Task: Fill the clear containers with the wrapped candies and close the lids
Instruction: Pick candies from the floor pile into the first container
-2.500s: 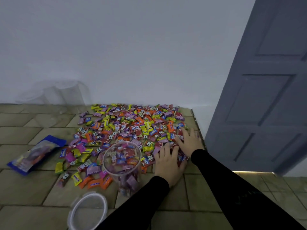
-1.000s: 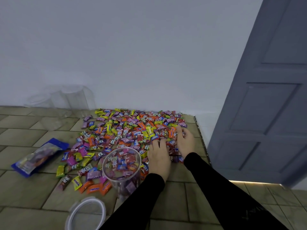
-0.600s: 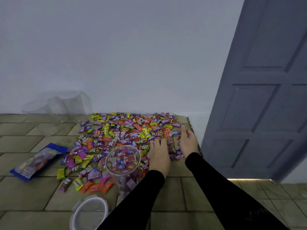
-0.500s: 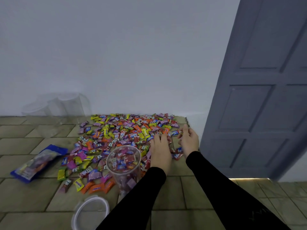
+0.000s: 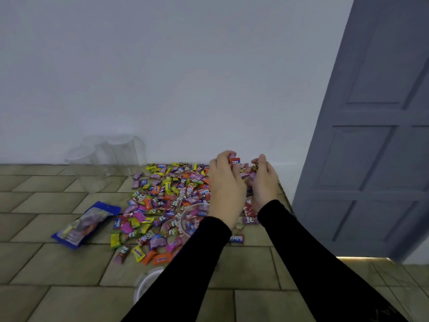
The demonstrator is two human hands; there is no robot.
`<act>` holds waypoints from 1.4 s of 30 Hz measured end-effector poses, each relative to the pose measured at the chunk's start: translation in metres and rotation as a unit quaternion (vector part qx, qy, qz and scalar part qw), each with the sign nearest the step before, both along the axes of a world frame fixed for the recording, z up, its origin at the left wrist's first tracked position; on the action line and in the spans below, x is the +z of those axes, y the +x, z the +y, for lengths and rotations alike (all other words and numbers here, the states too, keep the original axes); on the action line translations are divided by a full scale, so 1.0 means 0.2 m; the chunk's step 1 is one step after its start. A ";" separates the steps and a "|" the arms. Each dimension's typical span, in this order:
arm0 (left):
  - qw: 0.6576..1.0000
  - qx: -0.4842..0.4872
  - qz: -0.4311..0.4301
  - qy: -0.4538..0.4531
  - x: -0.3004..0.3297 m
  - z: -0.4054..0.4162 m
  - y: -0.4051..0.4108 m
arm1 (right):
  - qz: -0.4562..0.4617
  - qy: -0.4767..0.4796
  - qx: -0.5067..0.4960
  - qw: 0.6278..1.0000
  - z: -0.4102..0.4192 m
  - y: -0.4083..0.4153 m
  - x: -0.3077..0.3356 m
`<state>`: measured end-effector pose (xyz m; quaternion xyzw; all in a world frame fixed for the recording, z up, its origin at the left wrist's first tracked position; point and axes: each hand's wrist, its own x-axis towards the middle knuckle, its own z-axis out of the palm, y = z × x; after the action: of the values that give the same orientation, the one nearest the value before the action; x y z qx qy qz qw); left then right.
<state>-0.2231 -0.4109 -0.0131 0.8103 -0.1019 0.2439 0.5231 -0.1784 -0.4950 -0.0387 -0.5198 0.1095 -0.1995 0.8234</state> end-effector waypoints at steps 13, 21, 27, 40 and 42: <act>0.993 -0.052 0.015 -0.101 -0.16 0.46 -0.11 | -0.059 -0.075 0.039 0.995 0.32 -0.24 0.09; 0.982 -0.077 0.032 -0.167 -0.19 0.49 -0.12 | -0.032 -0.071 0.023 0.997 0.41 -0.27 0.04; 0.975 -0.083 0.043 -0.201 -0.19 0.50 -0.11 | -0.014 -0.070 0.005 0.997 0.42 -0.27 0.04; 0.951 -0.145 0.070 -0.265 -0.21 0.54 -0.10 | -0.006 -0.120 -0.021 0.993 0.44 -0.27 0.01; 0.951 -0.150 0.067 -0.263 -0.21 0.54 -0.10 | -0.008 -0.121 -0.026 0.992 0.44 -0.27 0.01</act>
<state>-0.2428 -0.3028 -0.0543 0.6341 -0.1192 0.1258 0.7536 -0.2327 -0.4063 -0.0365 -0.6113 0.0914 -0.2364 0.7497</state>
